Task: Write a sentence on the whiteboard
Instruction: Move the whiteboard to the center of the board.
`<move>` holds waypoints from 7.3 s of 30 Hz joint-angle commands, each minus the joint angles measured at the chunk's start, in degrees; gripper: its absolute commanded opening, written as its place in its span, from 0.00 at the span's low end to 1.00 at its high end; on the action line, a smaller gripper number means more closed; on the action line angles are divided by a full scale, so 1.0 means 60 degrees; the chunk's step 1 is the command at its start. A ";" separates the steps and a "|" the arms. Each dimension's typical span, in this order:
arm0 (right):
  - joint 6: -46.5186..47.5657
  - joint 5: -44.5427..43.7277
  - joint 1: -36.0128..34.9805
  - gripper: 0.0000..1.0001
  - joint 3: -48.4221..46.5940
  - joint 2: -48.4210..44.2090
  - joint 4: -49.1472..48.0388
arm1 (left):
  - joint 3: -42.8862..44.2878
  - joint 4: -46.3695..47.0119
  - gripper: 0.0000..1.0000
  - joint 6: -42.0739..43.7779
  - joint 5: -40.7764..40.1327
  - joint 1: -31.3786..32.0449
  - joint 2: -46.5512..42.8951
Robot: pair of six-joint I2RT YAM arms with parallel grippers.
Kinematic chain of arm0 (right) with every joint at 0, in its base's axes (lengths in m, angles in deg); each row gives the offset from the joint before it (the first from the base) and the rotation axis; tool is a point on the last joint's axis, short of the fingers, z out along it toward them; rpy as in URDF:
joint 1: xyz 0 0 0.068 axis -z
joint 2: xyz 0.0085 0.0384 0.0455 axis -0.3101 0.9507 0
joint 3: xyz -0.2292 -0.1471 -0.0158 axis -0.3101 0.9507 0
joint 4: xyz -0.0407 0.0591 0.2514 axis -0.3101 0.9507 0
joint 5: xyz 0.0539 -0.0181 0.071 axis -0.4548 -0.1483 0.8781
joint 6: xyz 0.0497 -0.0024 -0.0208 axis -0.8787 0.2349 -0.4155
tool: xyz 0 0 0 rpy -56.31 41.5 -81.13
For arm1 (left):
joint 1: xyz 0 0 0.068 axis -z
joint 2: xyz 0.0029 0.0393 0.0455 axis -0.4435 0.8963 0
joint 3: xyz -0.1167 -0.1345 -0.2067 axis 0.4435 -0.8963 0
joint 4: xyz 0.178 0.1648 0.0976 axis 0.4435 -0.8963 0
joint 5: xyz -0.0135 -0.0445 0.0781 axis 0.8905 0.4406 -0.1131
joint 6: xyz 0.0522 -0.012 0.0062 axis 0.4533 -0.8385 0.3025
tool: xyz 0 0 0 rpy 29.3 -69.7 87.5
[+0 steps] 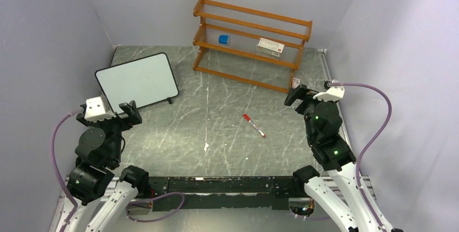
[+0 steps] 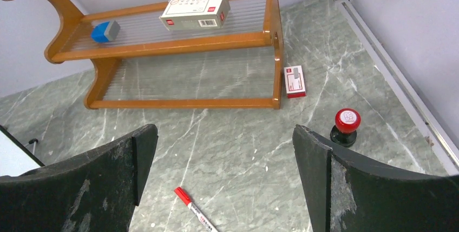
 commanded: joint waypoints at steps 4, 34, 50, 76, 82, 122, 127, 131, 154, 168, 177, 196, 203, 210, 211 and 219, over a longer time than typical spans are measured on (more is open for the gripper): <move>0.0209 -0.0059 -0.0117 1.00 0.0032 -0.0071 -0.0124 | -0.0321 0.0217 0.98 -0.0057 -0.0168 -0.0077 0.0153; 0.1504 0.1469 -0.0118 1.00 0.1538 -0.2161 -0.0350 | -0.1100 0.1115 0.99 -0.1155 0.0275 -0.0190 0.4000; 0.2411 0.2032 -0.0118 1.00 0.3075 -0.3665 -0.1687 | -0.2386 0.4336 0.99 -0.0637 0.2097 -0.2961 0.6320; 0.2645 0.2399 -0.0117 1.00 0.3616 -0.4199 -0.2245 | -0.2281 0.6716 0.54 0.0143 0.5400 -0.6050 1.0410; 0.2667 0.2480 -0.0117 1.00 0.3618 -0.4188 -0.2246 | -0.1970 0.6876 0.44 0.0476 0.5677 -0.6068 1.1202; 0.2631 0.2648 -0.0151 1.00 0.3721 -0.4349 -0.2349 | -0.3851 0.4733 0.05 -0.6381 0.2344 0.0017 0.7519; 0.2637 0.2723 -0.0162 1.00 0.3721 -0.4363 -0.2363 | -0.3652 0.3866 0.05 -0.7886 0.1045 0.1731 0.7904; 0.2638 0.2731 -0.0192 1.00 0.3721 -0.4379 -0.2348 | -0.3365 0.3448 0.05 -0.8828 0.0337 0.2810 0.8320; 0.2669 0.2696 -0.0280 1.00 0.3765 -0.4510 -0.2377 | -0.1063 0.2034 0.05 -1.1586 -0.1051 0.6445 1.1673; 0.2670 0.2705 -0.0333 1.00 0.3779 -0.4553 -0.2407 | -0.0454 0.1036 0.06 -1.2345 -0.1252 0.7385 1.2068; 0.2664 0.2730 -0.0367 1.00 0.3765 -0.4595 -0.2392 | -0.0077 0.1021 0.12 -1.2226 -0.1321 0.7607 1.2329; 0.2671 0.2752 -0.0367 1.00 0.3736 -0.4519 -0.2304 | 0.1596 0.1138 0.17 -1.1606 -0.2013 0.7550 1.3903; 0.2676 0.2752 -0.0367 1.00 0.3722 -0.4460 -0.2279 | 0.2088 0.1307 0.25 -1.1377 -0.1876 0.7366 1.4433; 0.2643 0.2791 -0.0374 1.00 0.3644 -0.4299 -0.2224 | 0.1900 0.1371 0.43 -1.1227 -0.1514 0.7364 1.3913; 0.2624 0.2806 -0.0368 1.00 0.3623 -0.4259 -0.2210 | 0.1843 0.1404 0.47 -1.1132 -0.1385 0.7364 1.3776; 0.1999 0.2559 -0.0368 1.00 0.3088 -0.3618 -0.1799 | 0.1921 0.1080 0.67 -0.9750 -0.0227 0.7364 1.2522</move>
